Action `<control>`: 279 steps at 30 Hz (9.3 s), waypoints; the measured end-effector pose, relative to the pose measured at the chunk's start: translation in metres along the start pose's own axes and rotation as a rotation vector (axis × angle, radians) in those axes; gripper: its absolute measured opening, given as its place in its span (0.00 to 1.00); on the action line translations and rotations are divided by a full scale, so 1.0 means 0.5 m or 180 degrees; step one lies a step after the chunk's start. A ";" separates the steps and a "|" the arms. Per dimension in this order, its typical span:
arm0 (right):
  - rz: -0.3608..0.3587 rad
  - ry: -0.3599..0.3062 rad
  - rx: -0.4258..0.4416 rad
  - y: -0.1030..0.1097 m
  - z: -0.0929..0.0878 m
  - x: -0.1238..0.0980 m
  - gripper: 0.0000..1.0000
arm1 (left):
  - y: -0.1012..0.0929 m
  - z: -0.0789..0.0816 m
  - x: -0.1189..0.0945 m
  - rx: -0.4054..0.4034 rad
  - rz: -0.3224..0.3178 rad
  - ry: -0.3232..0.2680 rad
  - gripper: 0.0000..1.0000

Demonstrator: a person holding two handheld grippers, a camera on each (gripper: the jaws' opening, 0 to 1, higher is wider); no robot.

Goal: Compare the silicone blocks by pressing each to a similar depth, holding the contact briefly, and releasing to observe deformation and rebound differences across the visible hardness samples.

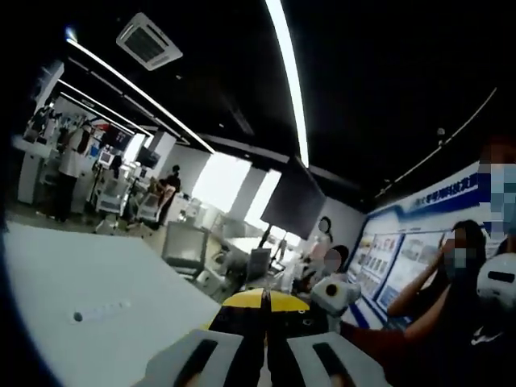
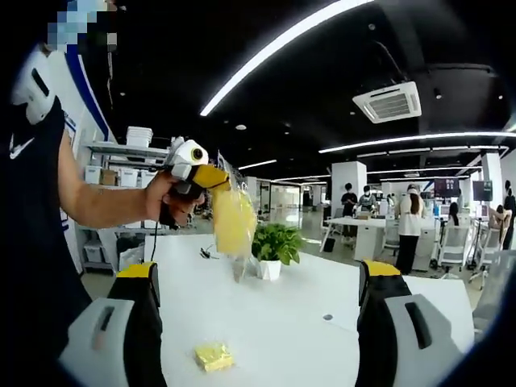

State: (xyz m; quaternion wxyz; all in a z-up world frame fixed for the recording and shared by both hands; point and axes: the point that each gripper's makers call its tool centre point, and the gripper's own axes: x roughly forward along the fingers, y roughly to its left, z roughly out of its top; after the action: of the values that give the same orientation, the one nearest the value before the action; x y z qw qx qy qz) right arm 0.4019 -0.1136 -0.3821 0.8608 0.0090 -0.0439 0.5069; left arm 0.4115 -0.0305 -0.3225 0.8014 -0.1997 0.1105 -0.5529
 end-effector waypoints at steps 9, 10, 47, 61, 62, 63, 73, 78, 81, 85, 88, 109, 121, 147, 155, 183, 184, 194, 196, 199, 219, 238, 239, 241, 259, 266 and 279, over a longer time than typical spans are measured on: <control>0.0192 -0.0003 0.0000 0.039 0.007 0.034 0.95 | -0.021 -0.044 0.013 -0.0179 -0.0016 0.0050 0.00; 0.0185 0.0000 -0.0017 0.039 0.006 0.034 0.91 | -0.022 -0.046 0.014 -0.0212 -0.0010 0.0046 0.00; 0.0600 -0.0094 0.0274 0.124 -0.009 0.090 0.43 | -0.061 -0.053 -0.003 -0.0613 0.0003 -0.0004 0.00; 0.0650 -0.0132 0.0275 0.119 -0.005 0.087 0.33 | -0.062 -0.052 0.006 -0.0660 -0.0035 -0.0005 0.00; 0.0653 -0.0130 0.0274 0.119 -0.005 0.086 0.32 | -0.062 -0.053 0.007 -0.0666 -0.0039 -0.0006 0.00; 0.0655 -0.0124 0.0265 0.120 -0.006 0.086 0.31 | -0.062 -0.053 0.007 -0.0663 -0.0039 -0.0007 0.00; 0.0692 0.0017 0.0252 0.126 -0.018 0.089 0.20 | -0.053 -0.061 0.001 -0.0616 0.0015 -0.0007 0.00; 0.0739 0.0048 0.0272 0.132 -0.022 0.095 0.15 | -0.051 -0.062 -0.005 -0.0609 0.0029 -0.0022 0.00; 0.0764 0.0077 0.0304 0.136 -0.023 0.098 0.13 | -0.049 -0.063 -0.009 -0.0563 0.0057 -0.0010 0.00; 0.0745 0.0102 0.0310 0.137 -0.023 0.099 0.09 | -0.050 -0.063 -0.011 -0.0525 0.0070 -0.0004 0.00; 0.0769 0.0142 0.0447 0.136 -0.028 0.098 0.07 | -0.051 -0.068 -0.010 -0.0453 0.0102 0.0019 0.00; 0.0811 0.0342 0.0641 0.152 -0.047 0.083 0.04 | -0.053 -0.090 -0.013 -0.0323 0.0163 0.0092 0.00; 0.0954 0.0386 0.0677 0.155 -0.042 0.095 0.02 | -0.050 -0.082 -0.026 -0.0197 0.0198 0.0081 0.00; 0.0971 0.0367 0.0756 0.132 -0.056 0.098 0.03 | -0.036 -0.085 -0.010 0.0195 0.0350 0.0179 0.00; 0.1109 0.0364 0.0750 0.141 -0.057 0.100 0.03 | -0.039 -0.087 -0.018 0.0230 0.0351 0.0219 0.00; 0.1268 0.0349 0.0589 0.137 -0.048 0.111 0.02 | -0.042 -0.079 -0.025 0.0177 0.0390 0.0144 0.00; 0.1266 0.0353 0.0591 0.135 -0.049 0.112 0.02 | -0.041 -0.079 -0.025 0.0209 0.0400 0.0148 0.00; 0.1283 0.0279 0.0540 0.137 -0.051 0.118 0.02 | -0.040 -0.078 -0.030 0.0229 0.0416 0.0147 0.00; 0.1296 0.0277 0.0555 0.140 -0.051 0.119 0.02 | -0.038 -0.079 -0.032 0.0216 0.0414 0.0148 0.00; 0.1313 0.0299 0.0568 0.141 -0.053 0.120 0.01 | -0.036 -0.081 -0.034 0.0210 0.0429 0.0162 0.00; 0.1172 0.0089 0.0532 0.127 -0.028 0.120 0.16 | -0.027 -0.053 -0.037 0.0195 0.0471 -0.0034 0.00; 0.0307 -0.0135 0.0271 0.022 -0.010 0.042 0.97 | -0.010 -0.050 -0.036 0.0161 0.0497 -0.0017 0.00; 0.0275 -0.0124 0.0261 0.020 -0.012 0.037 0.97 | -0.009 -0.051 -0.034 0.0160 0.0496 -0.0012 0.00; 0.0180 -0.0065 0.0191 0.014 -0.024 0.028 0.97 | -0.007 -0.053 -0.030 0.0154 0.0490 -0.0003 0.00; -0.0572 0.0536 0.0126 -0.030 -0.233 -0.109 0.97 | 0.022 -0.110 0.018 0.0017 0.0463 0.0122 0.00; -0.0709 0.0907 0.0059 -0.031 -0.346 -0.153 0.97 | 0.039 -0.130 0.032 -0.0077 0.0461 0.0120 0.00; -0.0799 0.0998 0.0275 -0.005 -0.443 -0.187 0.97 | 0.078 -0.166 0.034 -0.0247 0.0508 0.0168 0.00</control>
State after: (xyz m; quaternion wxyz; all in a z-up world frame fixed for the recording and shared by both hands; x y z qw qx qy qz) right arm 0.3739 -0.1832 -0.6106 0.9124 -0.0276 0.1140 0.3922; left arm 0.4174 -0.0508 -0.4134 0.8313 -0.2065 0.1685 -0.4877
